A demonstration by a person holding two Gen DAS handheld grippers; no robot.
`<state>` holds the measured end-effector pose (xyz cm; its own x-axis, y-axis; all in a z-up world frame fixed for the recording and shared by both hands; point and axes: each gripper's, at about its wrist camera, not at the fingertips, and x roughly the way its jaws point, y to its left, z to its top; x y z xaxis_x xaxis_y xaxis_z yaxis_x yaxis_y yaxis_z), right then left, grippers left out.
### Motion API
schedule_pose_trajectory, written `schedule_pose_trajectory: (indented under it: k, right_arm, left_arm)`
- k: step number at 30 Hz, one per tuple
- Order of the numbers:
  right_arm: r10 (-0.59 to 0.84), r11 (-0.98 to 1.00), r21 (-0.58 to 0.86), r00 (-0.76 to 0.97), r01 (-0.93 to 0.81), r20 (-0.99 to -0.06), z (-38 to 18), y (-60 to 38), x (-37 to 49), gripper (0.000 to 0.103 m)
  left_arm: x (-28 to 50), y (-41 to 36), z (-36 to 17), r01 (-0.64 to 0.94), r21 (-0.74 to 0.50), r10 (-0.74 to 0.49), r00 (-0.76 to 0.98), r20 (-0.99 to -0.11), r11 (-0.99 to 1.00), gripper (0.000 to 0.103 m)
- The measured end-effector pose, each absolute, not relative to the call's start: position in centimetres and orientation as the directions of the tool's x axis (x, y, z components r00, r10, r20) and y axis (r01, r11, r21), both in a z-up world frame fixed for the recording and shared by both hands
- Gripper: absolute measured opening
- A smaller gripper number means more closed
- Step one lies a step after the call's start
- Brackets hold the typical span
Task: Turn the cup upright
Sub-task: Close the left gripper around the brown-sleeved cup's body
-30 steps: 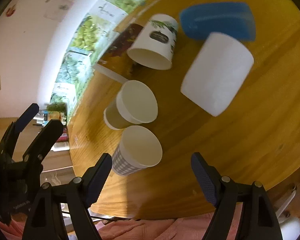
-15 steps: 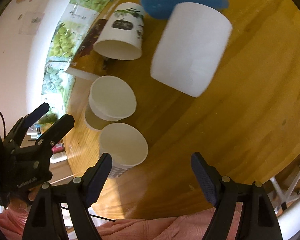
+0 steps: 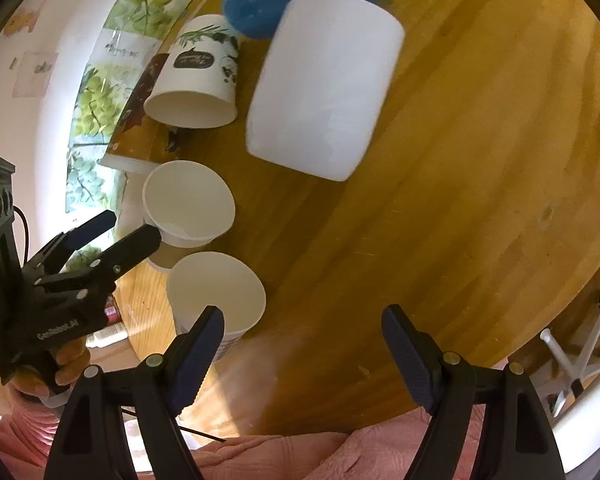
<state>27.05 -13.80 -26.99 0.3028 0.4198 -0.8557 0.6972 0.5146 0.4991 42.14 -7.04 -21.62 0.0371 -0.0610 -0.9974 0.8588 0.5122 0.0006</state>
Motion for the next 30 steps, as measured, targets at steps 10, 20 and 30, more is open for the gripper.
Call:
schedule_pose_trajectory:
  k: [10, 20, 30]
  right_arm:
    - [0.405, 0.487, 0.487, 0.307, 0.725, -0.861, -27.4, -14.4, 25.8, 0.082]
    - [0.398, 0.469, 0.479, 0.306, 0.742, -0.865, -27.6, -14.5, 25.1, 0.082]
    - [0.408, 0.468, 0.499, 0.323, 0.730, -0.854, -27.8, -14.5, 25.1, 0.082]
  left_arm:
    - [42.7, -8.0, -24.0, 0.870, 0.006, -0.033, 0.026, -0.999, 0.492, 0.096]
    - [43.7, -8.5, -26.5, 0.865, -0.002, 0.004, -0.005, -1.000, 0.501, 0.077]
    - [45.0, -7.4, -27.9, 0.828, -0.036, 0.017, -0.054, -0.998, 0.560, 0.069]
